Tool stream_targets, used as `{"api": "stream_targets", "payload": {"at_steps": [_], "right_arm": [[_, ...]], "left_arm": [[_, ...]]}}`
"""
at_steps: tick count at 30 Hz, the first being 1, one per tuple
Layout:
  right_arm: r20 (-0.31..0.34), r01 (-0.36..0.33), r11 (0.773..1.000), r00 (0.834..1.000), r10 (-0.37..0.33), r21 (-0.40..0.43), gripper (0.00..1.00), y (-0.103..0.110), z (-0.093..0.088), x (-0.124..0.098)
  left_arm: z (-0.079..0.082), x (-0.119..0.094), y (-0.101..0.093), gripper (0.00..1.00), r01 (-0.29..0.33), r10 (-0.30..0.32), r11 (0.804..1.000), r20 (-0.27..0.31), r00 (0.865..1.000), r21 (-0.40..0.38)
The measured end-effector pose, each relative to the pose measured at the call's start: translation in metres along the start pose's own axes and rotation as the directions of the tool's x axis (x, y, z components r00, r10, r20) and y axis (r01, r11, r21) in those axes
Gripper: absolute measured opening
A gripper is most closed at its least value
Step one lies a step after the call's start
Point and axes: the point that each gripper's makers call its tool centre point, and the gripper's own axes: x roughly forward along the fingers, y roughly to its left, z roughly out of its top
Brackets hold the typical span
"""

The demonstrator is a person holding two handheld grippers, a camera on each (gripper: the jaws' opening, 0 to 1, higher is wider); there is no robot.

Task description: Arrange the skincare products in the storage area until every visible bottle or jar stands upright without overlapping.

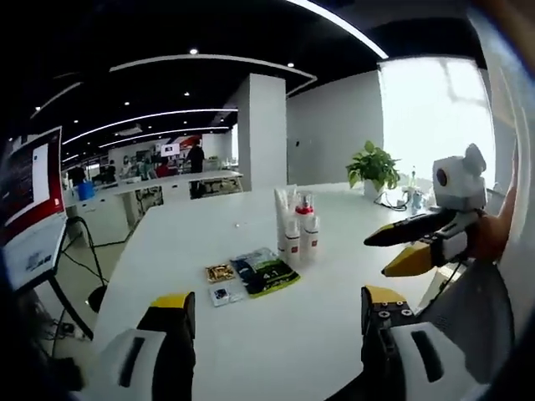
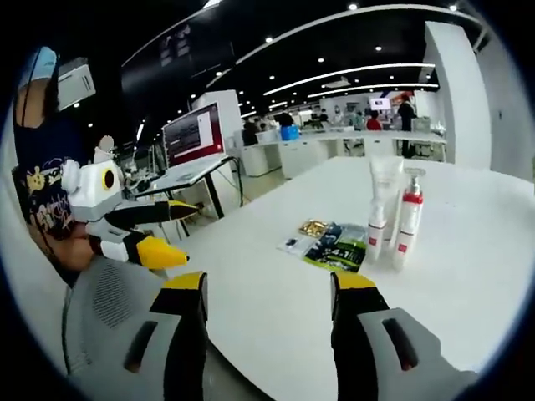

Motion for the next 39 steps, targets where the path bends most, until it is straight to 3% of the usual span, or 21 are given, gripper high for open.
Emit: {"api": "stream_targets", "payload": {"at_steps": [2, 4, 7, 10, 13, 15, 21, 24, 28, 32, 35, 39], "right_arm": [[0.0, -0.002, 1.0, 1.0, 0.002, -0.021, 0.53, 0.001, 0.001, -0.001], [0.062, 0.018, 1.0, 0.998, -0.017, -0.022, 0.52, -0.003, 0.012, -0.007], [0.062, 0.063, 0.998, 0.996, -0.063, 0.004, 0.58, -0.013, 0.011, -0.008], [0.086, 0.086, 0.996, 0.993, -0.086, 0.0, 0.66, -0.017, 0.015, -0.01], [0.098, 0.092, 0.996, 0.991, -0.09, -0.012, 0.72, -0.016, 0.018, -0.01], [0.103, 0.099, 0.995, 0.99, -0.097, -0.02, 0.72, -0.017, 0.019, -0.01], [0.112, 0.122, 0.992, 0.987, -0.118, -0.028, 0.72, -0.02, 0.021, -0.013], [0.12, 0.132, 0.991, 0.985, -0.127, -0.033, 0.71, -0.023, 0.022, -0.014], [0.124, 0.132, 0.991, 0.984, -0.128, -0.027, 0.71, -0.023, 0.023, -0.015], [0.121, 0.123, 0.992, 0.986, -0.118, -0.032, 0.71, -0.021, 0.023, -0.013], [0.118, 0.123, 0.992, 0.986, -0.119, -0.029, 0.72, -0.021, 0.022, -0.013], [0.113, 0.123, 0.992, 0.986, -0.119, -0.03, 0.71, -0.021, 0.022, -0.013]], "left_arm": [[0.0, 0.0, 0.0, 0.85, -0.013, 0.013, 1.0, 0.004, 1.0, 0.012], [0.001, 0.0, 0.0, 0.86, -0.021, 0.021, 1.0, 0.006, 1.0, 0.017], [-0.001, 0.0, 0.002, 0.89, -0.022, 0.022, 1.0, 0.001, 1.0, 0.003], [0.008, -0.004, 0.005, 0.89, -0.025, 0.027, 0.999, 0.045, 0.999, -0.044], [0.017, -0.01, 0.016, 0.92, -0.061, 0.069, 0.994, 0.097, 0.993, -0.086], [0.021, -0.012, 0.019, 0.96, -0.066, 0.078, 0.993, 0.117, 0.99, -0.098], [0.022, -0.012, 0.015, 0.96, -0.039, 0.047, 0.996, 0.105, 0.993, -0.082], [0.033, -0.02, 0.017, 0.96, -0.033, 0.042, 0.997, 0.143, 0.989, -0.064], [0.026, -0.022, 0.031, 0.97, -0.04, 0.039, 0.999, 0.101, 0.994, 0.007], [0.017, -0.023, 0.037, 0.98, -0.023, 0.028, 0.998, 0.093, 0.995, -0.053], [0.02, -0.02, 0.033, 0.98, -0.021, 0.02, 1.0, 0.091, 0.996, 0.006], [0.023, -0.023, 0.043, 0.98, -0.022, 0.021, 1.0, 0.098, 0.995, 0.004]]}}
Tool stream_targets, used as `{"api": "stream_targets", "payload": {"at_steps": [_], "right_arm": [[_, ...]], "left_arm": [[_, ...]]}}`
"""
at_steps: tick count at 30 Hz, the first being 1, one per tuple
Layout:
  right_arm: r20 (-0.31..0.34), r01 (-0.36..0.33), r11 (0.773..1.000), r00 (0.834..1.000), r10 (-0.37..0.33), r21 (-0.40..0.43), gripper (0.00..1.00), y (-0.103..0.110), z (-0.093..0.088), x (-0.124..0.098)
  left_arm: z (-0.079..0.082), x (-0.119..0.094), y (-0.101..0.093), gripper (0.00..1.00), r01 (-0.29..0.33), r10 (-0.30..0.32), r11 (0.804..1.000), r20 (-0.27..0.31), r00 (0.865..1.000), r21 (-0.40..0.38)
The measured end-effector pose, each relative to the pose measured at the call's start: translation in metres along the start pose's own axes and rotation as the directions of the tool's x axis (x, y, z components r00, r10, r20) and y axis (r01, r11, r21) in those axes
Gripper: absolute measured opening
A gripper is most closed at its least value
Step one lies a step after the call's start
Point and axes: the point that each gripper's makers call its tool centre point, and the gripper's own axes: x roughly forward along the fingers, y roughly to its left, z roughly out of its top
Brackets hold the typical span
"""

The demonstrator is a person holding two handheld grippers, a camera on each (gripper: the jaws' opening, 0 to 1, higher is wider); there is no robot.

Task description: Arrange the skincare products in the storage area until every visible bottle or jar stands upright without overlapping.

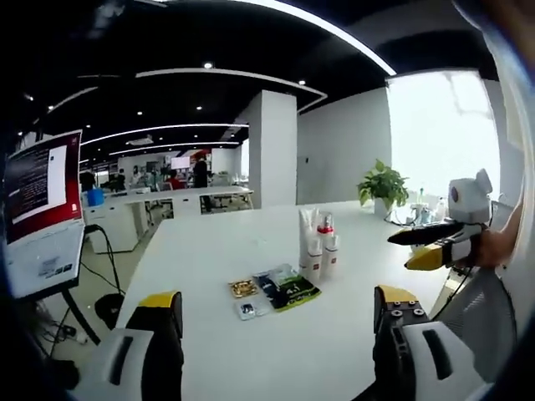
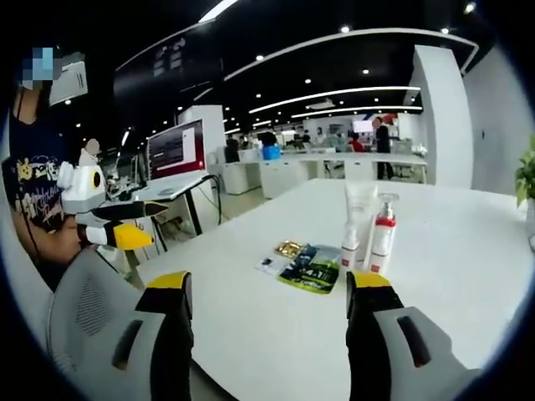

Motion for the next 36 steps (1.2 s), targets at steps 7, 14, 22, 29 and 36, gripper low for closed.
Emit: {"api": "stream_targets", "payload": {"at_steps": [7, 14, 22, 29, 36], "right_arm": [[-0.014, -0.012, 1.0, 1.0, 0.012, -0.01, 0.71, 0.003, -0.002, 0.002], [-0.025, -0.013, 1.0, 1.0, 0.013, -0.011, 0.72, 0.003, -0.005, 0.003], [-0.017, -0.009, 1.0, 1.0, 0.009, -0.007, 0.73, 0.003, -0.004, 0.003], [-0.016, -0.002, 1.0, 1.0, 0.002, -0.004, 0.72, 0.001, -0.004, 0.002], [-0.018, -0.003, 1.0, 1.0, 0.003, -0.006, 0.72, 0.001, -0.004, 0.003]], "left_arm": [[-0.011, 0.004, 0.011, 0.99, -0.004, 0.003, 1.0, -0.031, 1.0, -0.014], [-0.014, 0.005, 0.007, 1.0, 0.018, -0.019, 1.0, -0.044, 0.999, -0.012], [-0.014, 0.004, 0.007, 1.0, 0.028, -0.029, 0.999, -0.034, 0.999, -0.029], [-0.015, 0.005, 0.007, 1.0, 0.025, -0.026, 0.999, -0.037, 0.999, -0.03], [-0.015, 0.005, 0.007, 1.0, 0.025, -0.026, 0.999, -0.038, 0.999, -0.031]]}}
